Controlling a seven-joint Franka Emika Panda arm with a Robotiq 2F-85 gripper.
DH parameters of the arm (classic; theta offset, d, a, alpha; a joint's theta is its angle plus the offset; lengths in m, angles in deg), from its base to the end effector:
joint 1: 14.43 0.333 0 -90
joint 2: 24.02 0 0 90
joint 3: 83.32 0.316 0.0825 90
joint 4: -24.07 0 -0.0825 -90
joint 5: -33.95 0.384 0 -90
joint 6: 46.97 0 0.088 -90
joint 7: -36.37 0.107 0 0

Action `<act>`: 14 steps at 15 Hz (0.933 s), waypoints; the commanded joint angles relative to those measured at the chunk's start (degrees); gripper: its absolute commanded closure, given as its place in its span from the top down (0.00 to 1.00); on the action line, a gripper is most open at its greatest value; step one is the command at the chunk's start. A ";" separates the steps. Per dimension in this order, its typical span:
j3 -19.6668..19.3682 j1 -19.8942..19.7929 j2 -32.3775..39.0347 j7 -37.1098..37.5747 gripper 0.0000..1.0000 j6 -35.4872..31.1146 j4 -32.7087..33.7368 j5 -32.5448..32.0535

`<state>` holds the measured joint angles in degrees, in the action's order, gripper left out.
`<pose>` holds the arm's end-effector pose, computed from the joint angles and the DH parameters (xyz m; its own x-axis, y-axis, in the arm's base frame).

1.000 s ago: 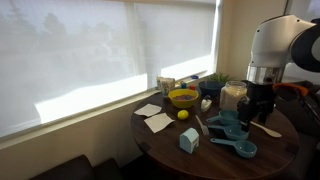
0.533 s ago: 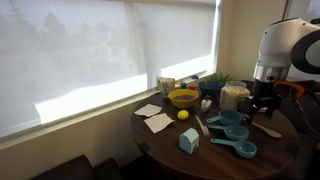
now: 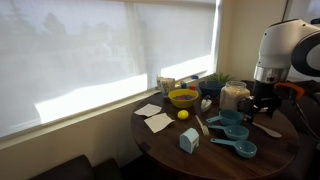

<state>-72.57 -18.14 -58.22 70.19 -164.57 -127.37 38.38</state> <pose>0.3566 0.0468 0.4281 0.8601 -0.5096 0.0208 -0.5101 -0.8596 0.0300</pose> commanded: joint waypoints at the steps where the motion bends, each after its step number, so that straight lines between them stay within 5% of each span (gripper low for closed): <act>1: 0.49 -1.73 -0.62 1.36 1.00 0.98 -0.47 -4.82; 14: -2.21 -3.23 2.05 -0.97 1.00 -9.99 -5.71 -8.71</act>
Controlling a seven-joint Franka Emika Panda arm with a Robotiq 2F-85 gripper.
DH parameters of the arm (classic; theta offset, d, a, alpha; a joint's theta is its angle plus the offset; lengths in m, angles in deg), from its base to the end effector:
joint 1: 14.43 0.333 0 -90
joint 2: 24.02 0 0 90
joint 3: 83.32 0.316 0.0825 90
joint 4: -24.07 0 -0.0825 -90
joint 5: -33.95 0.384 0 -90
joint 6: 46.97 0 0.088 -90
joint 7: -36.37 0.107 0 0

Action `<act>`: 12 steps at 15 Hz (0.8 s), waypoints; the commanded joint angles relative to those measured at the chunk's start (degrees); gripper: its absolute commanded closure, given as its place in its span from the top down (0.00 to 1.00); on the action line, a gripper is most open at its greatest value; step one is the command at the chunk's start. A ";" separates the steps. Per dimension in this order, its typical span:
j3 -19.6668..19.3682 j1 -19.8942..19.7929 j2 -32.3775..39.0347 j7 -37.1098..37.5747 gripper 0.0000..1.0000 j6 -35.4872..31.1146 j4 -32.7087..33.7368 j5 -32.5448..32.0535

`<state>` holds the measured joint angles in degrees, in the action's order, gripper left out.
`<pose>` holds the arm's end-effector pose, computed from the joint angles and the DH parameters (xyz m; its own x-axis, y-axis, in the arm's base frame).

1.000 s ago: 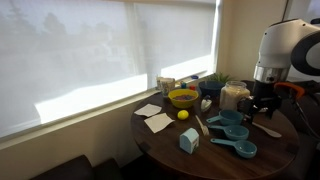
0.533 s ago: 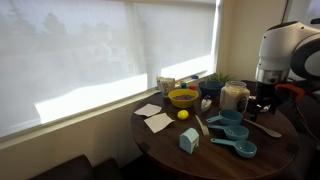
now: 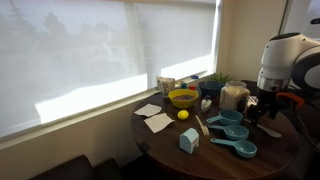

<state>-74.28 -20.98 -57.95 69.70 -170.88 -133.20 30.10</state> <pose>0.3476 0.0083 0.3911 0.8639 -0.4975 0.0785 -0.5036 -0.8556 0.1197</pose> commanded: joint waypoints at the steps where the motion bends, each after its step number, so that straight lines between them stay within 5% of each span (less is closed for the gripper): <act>1: -0.66 -0.52 1.88 -0.50 1.00 -5.13 -0.28 -0.43; 4: -1.13 -0.46 2.74 -0.90 0.99 -8.16 -0.27 -0.09; 9: -1.64 -0.23 4.49 -1.60 0.75 -10.83 -0.28 0.32; 12: -2.59 0.55 4.51 -3.99 0.73 -10.92 -0.27 1.42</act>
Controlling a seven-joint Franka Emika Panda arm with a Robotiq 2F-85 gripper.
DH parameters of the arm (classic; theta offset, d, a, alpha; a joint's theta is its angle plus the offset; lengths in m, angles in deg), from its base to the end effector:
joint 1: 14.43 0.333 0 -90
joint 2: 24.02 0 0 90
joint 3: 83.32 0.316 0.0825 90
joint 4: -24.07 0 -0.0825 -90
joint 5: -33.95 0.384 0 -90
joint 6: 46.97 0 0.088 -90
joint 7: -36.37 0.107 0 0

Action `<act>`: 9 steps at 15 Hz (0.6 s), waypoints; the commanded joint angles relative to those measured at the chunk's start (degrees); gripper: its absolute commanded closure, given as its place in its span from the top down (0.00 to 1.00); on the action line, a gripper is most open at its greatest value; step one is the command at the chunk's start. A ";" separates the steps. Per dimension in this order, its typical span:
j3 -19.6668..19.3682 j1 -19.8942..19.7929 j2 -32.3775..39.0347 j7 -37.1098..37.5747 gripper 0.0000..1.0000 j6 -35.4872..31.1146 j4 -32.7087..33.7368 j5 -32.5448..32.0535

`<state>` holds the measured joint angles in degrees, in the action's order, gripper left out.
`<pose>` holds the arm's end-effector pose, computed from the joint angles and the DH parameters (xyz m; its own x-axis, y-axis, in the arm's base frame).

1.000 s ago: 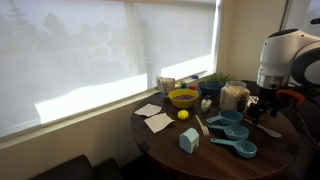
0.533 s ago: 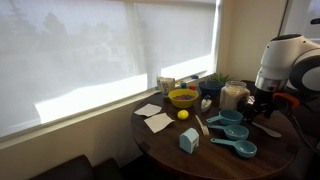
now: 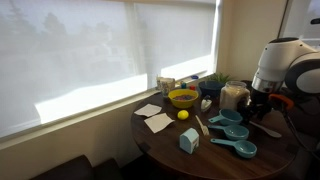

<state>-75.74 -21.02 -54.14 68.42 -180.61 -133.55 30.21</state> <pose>0.3668 0.0019 0.3810 0.8633 -0.4831 0.1461 -0.4939 -0.8682 0.0472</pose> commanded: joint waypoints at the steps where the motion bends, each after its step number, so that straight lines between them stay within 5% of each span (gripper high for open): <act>1: -1.49 0.75 0.62 -3.60 0.75 -1.05 0.08 1.80; 9: -3.17 1.02 -0.26 -6.53 0.74 1.73 0.06 3.94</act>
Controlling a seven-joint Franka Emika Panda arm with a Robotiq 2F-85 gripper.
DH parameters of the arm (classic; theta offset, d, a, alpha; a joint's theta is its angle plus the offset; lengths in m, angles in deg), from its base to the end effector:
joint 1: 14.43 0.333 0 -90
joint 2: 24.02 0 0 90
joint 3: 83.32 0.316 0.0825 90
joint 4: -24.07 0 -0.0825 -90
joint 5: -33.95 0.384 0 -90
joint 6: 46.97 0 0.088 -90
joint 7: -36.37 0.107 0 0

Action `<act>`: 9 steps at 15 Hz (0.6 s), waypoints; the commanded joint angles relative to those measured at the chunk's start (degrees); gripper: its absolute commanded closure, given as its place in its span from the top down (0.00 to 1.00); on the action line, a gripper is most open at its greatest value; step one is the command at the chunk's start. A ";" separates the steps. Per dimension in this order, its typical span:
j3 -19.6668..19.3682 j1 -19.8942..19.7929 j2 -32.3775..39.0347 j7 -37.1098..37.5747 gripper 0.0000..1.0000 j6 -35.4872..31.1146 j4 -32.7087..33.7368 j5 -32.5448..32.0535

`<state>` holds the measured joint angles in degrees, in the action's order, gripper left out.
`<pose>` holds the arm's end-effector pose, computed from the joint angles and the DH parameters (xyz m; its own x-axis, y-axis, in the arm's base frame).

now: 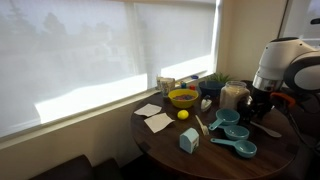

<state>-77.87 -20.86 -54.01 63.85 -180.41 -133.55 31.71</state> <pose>0.3664 -0.0093 0.3805 0.8803 -0.4583 0.1226 -0.4644 -0.8853 0.0245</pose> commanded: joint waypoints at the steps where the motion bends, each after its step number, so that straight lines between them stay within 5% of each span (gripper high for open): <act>1: -1.19 0.92 -0.48 -2.24 0.73 1.98 0.07 2.84; 4: -1.49 0.89 -0.65 -2.81 0.59 3.24 0.06 3.78; 5: -1.57 0.88 -0.69 -2.90 0.40 3.46 0.06 4.05; 9: -1.92 0.72 -1.08 -3.13 0.21 4.17 0.17 4.35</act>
<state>-79.05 -20.74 -54.49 62.13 -177.70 -133.44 34.23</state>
